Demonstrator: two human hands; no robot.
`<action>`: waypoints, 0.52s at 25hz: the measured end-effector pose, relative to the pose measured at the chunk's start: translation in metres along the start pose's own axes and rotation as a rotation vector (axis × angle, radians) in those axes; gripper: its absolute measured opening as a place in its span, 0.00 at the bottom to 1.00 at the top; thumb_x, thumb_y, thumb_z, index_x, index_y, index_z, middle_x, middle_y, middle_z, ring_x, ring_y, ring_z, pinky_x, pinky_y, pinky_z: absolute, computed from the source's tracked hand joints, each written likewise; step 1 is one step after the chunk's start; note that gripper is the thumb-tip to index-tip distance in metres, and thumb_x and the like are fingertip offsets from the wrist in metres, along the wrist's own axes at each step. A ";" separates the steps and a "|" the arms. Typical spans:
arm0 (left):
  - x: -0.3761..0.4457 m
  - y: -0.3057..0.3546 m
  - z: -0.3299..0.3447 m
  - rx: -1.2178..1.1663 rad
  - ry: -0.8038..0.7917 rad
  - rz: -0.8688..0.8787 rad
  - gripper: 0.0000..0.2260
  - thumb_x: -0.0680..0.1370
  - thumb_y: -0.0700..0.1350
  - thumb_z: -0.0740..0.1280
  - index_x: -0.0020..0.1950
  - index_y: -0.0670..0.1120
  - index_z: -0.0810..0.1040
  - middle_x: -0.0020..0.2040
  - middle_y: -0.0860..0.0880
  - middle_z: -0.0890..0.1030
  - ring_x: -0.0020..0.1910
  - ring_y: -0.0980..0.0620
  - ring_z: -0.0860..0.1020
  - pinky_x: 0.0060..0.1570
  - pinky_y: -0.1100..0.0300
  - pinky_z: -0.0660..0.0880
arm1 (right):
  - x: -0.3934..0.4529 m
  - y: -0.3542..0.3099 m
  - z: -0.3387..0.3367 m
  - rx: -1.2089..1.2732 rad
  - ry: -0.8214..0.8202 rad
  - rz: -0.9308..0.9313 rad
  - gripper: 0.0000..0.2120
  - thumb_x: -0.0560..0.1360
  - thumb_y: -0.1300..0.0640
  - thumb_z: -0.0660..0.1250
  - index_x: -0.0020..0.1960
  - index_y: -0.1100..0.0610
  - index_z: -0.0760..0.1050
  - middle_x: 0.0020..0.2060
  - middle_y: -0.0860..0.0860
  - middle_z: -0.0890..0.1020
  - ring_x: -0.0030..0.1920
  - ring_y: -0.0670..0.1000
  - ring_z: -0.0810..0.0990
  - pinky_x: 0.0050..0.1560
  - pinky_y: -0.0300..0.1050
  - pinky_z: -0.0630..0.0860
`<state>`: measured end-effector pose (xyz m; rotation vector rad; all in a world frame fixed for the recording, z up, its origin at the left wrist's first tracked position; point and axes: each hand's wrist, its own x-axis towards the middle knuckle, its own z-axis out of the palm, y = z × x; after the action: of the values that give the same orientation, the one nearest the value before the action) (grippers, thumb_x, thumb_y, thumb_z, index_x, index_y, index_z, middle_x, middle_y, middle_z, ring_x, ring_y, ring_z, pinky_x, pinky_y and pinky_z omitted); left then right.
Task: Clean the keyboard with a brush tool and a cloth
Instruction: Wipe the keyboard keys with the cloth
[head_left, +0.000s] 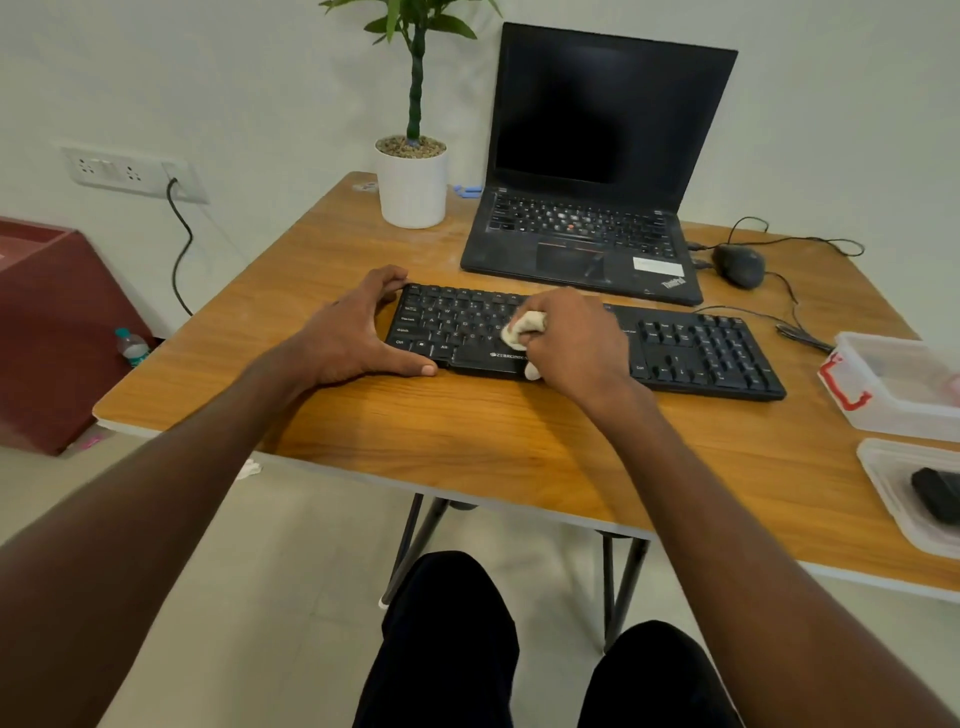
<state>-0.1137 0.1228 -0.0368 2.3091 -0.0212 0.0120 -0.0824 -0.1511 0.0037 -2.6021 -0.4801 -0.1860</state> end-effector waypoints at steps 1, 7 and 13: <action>0.000 0.000 0.000 -0.002 -0.002 0.005 0.63 0.53 0.73 0.83 0.82 0.59 0.57 0.81 0.54 0.67 0.79 0.52 0.66 0.80 0.43 0.63 | -0.003 0.012 -0.008 -0.026 0.013 0.028 0.12 0.78 0.59 0.71 0.57 0.46 0.85 0.49 0.46 0.85 0.43 0.45 0.79 0.34 0.40 0.72; 0.000 0.000 0.001 0.001 0.004 0.008 0.62 0.53 0.73 0.83 0.81 0.60 0.57 0.81 0.54 0.68 0.78 0.52 0.66 0.79 0.43 0.64 | -0.004 0.047 -0.054 -0.368 -0.014 0.239 0.16 0.77 0.54 0.74 0.64 0.53 0.78 0.56 0.56 0.83 0.53 0.57 0.81 0.45 0.52 0.77; 0.001 0.002 0.001 0.034 0.003 -0.008 0.63 0.52 0.75 0.81 0.81 0.61 0.56 0.81 0.54 0.67 0.79 0.51 0.66 0.79 0.42 0.63 | -0.011 0.026 -0.038 -0.385 0.045 0.107 0.10 0.78 0.57 0.73 0.59 0.55 0.81 0.50 0.55 0.83 0.48 0.55 0.81 0.42 0.49 0.74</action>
<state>-0.1131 0.1209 -0.0361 2.3433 -0.0096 0.0119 -0.0844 -0.1947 0.0234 -2.9813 -0.3110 -0.3288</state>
